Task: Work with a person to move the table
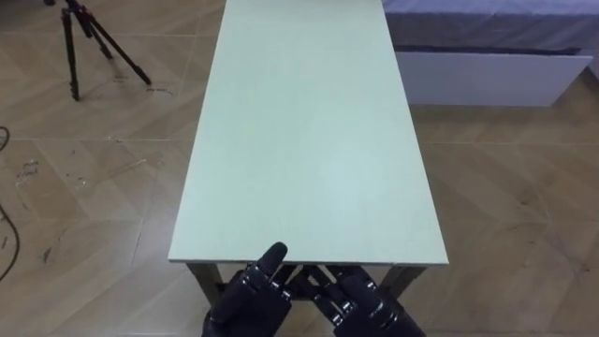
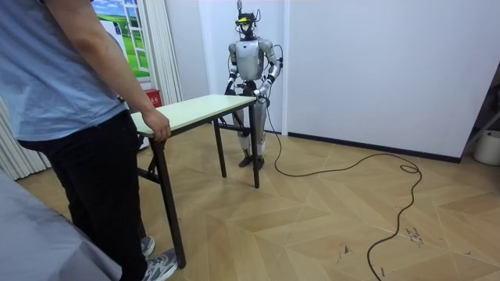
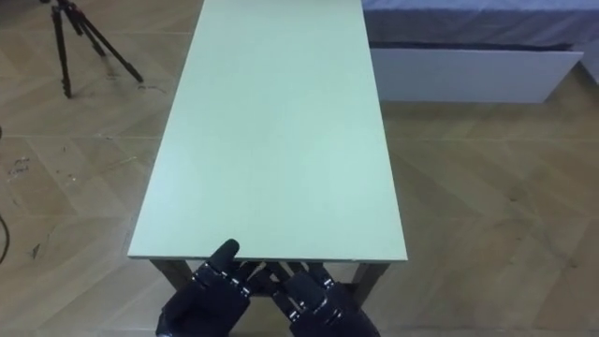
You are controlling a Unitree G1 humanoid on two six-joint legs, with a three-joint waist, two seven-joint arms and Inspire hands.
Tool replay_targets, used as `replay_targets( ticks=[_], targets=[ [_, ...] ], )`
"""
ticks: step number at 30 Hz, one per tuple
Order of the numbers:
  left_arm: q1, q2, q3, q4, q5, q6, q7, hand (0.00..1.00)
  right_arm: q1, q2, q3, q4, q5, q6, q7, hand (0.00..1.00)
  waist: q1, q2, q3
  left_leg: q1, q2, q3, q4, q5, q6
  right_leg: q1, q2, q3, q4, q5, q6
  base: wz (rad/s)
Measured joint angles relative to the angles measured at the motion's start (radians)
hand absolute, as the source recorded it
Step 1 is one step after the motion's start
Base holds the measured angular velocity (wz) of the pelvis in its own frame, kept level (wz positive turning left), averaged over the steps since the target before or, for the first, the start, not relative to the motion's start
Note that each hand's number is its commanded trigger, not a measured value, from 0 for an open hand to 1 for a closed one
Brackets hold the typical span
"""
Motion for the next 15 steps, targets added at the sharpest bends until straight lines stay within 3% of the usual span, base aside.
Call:
replay_targets(
  ticks=[7, 15],
  targets=[
    [0.000, 0.000, 0.059, 0.000, 0.001, -0.006, 0.004, 0.00, 0.000, -0.001, -0.002, -0.020, 0.002, 0.000, -0.048, 0.00, 0.013, 0.012, 0.0083, 0.014, 0.000, 0.003, -0.002, 0.000, 0.000, 0.017, 0.001, 0.004, -0.001, 0.000, 0.000, -0.02],
    [0.001, 0.016, 0.063, 0.000, -0.010, -0.004, 0.021, 0.00, 0.000, -0.023, -0.003, -0.055, 0.048, 0.000, -0.116, 0.00, 0.018, 0.018, 0.0057, 0.015, 0.000, -0.001, 0.003, 0.000, 0.000, 0.018, 0.001, 0.004, -0.001, 0.000, 0.000, 0.01]
  ],
)
